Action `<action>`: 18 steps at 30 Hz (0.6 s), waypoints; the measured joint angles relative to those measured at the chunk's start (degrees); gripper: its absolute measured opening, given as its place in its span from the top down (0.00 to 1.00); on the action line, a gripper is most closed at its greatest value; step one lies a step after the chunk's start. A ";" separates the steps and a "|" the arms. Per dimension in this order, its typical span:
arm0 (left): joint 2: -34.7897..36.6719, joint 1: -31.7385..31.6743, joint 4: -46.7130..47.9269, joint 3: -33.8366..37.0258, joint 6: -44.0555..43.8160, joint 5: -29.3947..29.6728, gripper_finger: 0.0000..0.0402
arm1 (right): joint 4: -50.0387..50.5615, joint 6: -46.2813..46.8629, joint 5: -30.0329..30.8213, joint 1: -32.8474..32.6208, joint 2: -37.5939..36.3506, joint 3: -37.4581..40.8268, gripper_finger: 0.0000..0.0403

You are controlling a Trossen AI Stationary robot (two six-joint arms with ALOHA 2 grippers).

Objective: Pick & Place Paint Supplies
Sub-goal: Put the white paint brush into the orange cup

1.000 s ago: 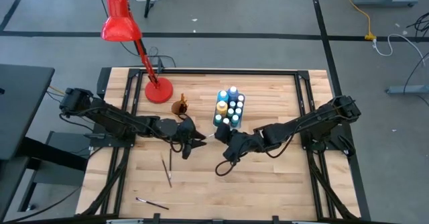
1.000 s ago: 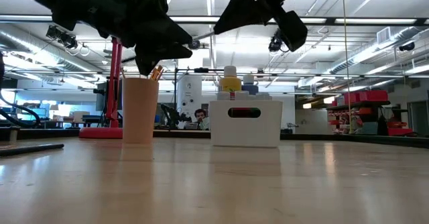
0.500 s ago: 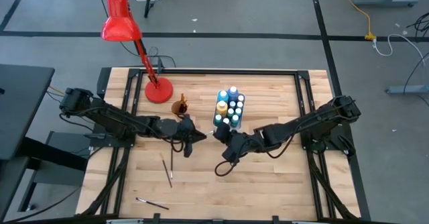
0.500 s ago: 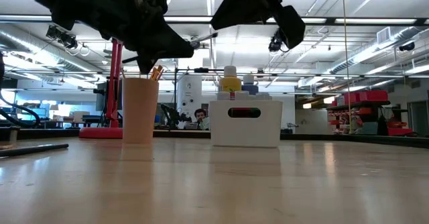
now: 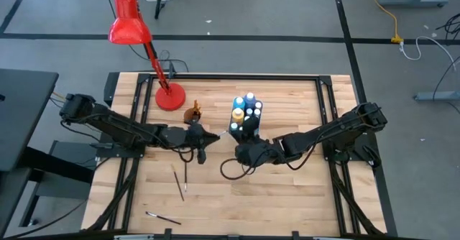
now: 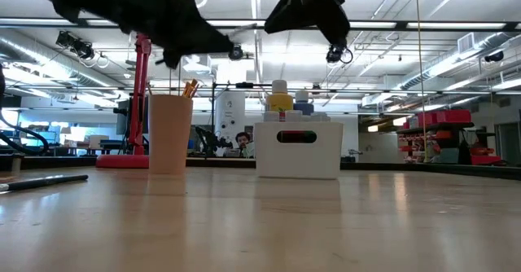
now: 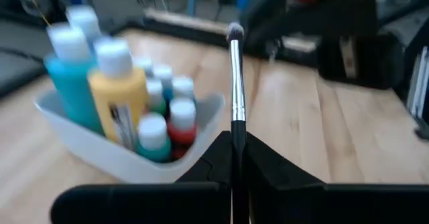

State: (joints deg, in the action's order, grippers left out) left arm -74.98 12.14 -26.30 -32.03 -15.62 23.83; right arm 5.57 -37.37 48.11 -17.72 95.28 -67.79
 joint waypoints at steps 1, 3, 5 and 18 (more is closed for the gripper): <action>1.05 0.36 -0.38 0.00 1.44 1.00 0.95 | -0.26 1.73 0.06 0.01 -0.13 0.00 0.86; 3.48 1.39 -0.63 0.00 5.00 3.67 0.95 | -1.53 5.04 -1.01 0.39 -0.54 0.00 0.87; 5.83 2.89 -1.14 -0.01 10.03 6.32 0.95 | -3.30 8.04 -3.74 1.06 -0.76 0.00 0.88; 11.78 9.09 -4.71 0.00 26.69 14.58 0.95 | -54.48 12.51 -41.22 11.34 -0.72 11.99 0.88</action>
State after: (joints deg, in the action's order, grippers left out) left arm -63.20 21.23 -31.01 -32.03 11.07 38.41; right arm -48.90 -24.86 6.89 -6.38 94.56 -55.80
